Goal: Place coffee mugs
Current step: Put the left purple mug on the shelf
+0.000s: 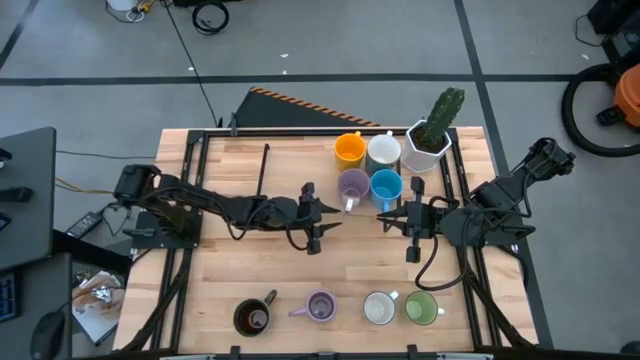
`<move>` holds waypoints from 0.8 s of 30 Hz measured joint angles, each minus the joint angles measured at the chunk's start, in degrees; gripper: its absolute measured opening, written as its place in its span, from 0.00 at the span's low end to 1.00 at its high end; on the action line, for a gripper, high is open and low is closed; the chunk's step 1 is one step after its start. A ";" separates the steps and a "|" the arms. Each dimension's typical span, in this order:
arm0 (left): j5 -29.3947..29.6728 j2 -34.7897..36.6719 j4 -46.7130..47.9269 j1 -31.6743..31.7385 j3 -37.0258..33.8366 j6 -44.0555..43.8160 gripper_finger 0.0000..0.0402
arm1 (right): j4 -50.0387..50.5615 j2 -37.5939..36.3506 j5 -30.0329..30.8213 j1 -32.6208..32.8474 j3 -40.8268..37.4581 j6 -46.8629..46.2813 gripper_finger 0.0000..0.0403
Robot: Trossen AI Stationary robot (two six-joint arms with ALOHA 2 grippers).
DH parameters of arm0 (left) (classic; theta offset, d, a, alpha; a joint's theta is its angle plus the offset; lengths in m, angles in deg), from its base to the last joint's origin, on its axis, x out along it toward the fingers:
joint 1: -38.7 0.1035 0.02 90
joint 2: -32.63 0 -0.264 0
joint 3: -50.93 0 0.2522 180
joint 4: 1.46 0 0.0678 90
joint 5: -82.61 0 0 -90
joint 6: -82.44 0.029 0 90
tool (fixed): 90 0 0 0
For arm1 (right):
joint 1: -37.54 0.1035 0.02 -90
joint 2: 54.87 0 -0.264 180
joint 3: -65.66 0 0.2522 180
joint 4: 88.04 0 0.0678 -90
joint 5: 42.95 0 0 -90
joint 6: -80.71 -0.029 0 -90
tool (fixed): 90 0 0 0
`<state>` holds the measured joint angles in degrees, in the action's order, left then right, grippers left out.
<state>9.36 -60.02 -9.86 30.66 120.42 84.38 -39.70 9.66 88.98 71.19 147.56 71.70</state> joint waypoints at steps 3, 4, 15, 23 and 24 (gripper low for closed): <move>0.01 -0.65 0.23 0.17 0.01 -0.02 0.31 | -0.09 0.00 -0.01 0.00 0.00 0.00 0.08; 0.12 -0.77 -0.17 0.33 0.01 0.04 0.28 | -0.13 0.00 -0.02 0.00 0.00 0.00 0.08; -1.45 -0.77 -0.92 2.67 0.01 -0.26 0.02 | -0.25 0.00 0.02 -0.01 0.00 0.09 0.08; -3.08 -1.43 -3.17 2.74 0.01 -1.69 0.02 | -0.28 0.00 0.07 0.00 0.00 0.17 0.08; -3.31 -1.58 -3.61 2.68 -0.01 -1.71 0.02 | -0.28 0.00 0.07 0.00 0.00 0.17 0.08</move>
<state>6.05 -61.60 -13.47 33.34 120.41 82.67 -39.98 9.66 89.05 71.19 147.56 71.87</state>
